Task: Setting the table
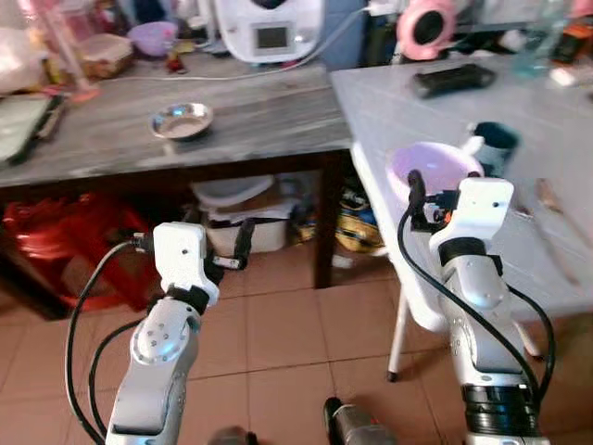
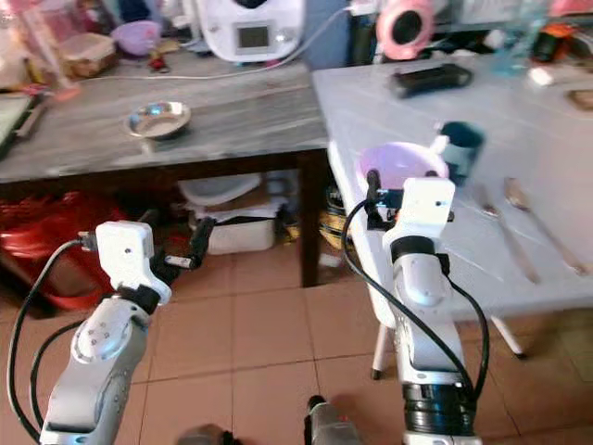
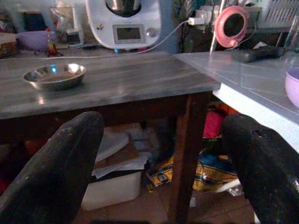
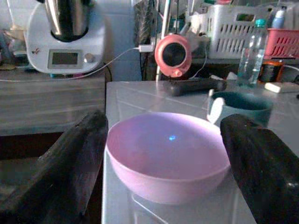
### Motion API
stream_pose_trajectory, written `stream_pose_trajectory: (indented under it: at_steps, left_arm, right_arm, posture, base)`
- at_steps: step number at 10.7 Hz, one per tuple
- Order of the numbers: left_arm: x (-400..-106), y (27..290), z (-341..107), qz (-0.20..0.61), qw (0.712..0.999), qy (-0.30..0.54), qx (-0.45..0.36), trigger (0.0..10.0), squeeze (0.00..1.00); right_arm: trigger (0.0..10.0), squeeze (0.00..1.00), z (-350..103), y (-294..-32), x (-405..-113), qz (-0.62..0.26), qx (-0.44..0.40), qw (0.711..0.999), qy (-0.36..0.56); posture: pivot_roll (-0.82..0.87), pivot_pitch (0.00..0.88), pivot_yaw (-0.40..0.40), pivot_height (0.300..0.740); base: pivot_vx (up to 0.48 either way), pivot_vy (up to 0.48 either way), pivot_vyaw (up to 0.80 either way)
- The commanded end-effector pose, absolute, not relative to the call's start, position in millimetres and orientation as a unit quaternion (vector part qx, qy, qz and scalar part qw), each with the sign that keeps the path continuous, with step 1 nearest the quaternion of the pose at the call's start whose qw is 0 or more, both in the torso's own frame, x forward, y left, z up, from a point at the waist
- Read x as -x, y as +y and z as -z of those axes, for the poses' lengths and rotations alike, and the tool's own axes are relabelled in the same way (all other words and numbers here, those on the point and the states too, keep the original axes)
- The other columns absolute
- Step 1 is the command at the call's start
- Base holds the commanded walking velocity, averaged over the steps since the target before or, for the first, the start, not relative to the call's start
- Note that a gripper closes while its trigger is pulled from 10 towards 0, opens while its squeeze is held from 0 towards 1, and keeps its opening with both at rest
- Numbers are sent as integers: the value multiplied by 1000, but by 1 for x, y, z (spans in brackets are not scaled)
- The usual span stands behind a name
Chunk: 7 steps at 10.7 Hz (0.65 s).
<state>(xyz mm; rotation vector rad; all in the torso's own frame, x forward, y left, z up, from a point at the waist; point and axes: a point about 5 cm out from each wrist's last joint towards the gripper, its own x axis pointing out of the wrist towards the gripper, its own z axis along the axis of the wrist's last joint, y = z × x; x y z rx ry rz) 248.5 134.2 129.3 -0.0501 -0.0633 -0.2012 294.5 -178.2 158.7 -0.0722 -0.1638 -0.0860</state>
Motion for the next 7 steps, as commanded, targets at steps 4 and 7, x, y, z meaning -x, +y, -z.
stream_pose_trajectory:
  at_steps: [4,7]
  left_arm:
    - [-251,134,-135,105,993,-42,21,10000,0]
    - [-252,135,-135,99,994,-42,21,10000,0]
  right_arm:
    - [10000,0,-177,-174,-307,24,44,992,-113]
    - [10000,0,-177,-172,-308,19,45,992,-116]
  posture:
    - [16,56,77,740]
    - [17,56,80,740]
  base:
    - [0,-384,0]
    - [0,-149,0]
